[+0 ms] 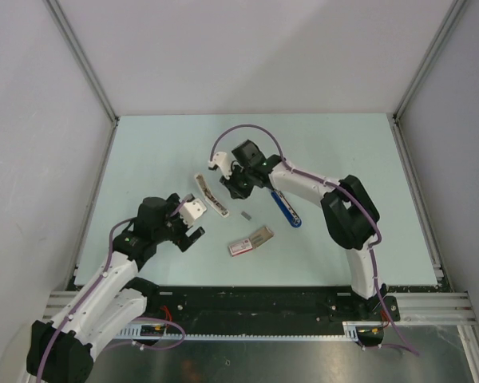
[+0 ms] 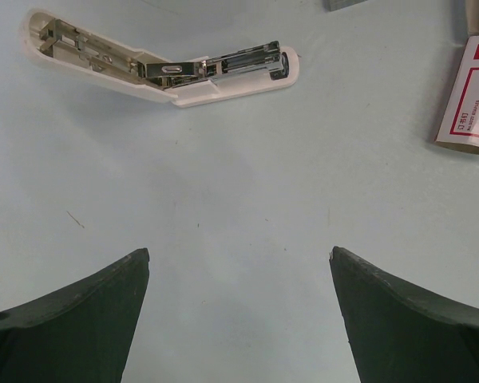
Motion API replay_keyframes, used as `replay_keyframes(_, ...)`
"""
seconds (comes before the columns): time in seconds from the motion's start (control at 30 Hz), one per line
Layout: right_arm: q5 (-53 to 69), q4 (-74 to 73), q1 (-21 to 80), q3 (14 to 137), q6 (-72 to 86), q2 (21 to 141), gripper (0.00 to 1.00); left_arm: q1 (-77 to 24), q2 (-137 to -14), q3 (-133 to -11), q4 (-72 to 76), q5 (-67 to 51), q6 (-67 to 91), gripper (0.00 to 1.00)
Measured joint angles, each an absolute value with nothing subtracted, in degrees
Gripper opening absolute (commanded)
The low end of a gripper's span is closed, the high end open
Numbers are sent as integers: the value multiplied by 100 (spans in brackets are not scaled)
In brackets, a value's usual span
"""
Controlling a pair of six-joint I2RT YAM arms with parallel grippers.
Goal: Load the staples into the stapler
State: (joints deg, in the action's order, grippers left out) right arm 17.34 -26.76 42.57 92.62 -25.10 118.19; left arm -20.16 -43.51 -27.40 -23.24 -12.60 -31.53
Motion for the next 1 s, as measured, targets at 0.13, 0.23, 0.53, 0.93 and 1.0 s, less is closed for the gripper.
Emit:
replay_keyframes(0.13, 1562, -2296, 4506, 9258, -2012, 11784, 9, -2005, -4351, -2729, -2322, -1260, -3153, 100)
replay_keyframes(0.23, 1479, -2067, 4648, 9231, -1640, 11784, 9, -1997, -4351, -2709, -2314, -1258, -3153, 99)
replay_keyframes(0.53, 958, -1691, 4818, 9198, -720, 11784, 9, -1916, -4351, -2705, -2307, -1238, -3153, 99)
replay_keyframes(0.93, 491, -1678, 5002, 9201, -154, 11843, 8, -1859, -4353, -2703, -2300, -1212, -3153, 99)
replay_keyframes(1.0, 471, -1682, 5017, 9201, -102, 11861, 9, -1855, -4353, -2703, -2296, -1212, -3153, 100)
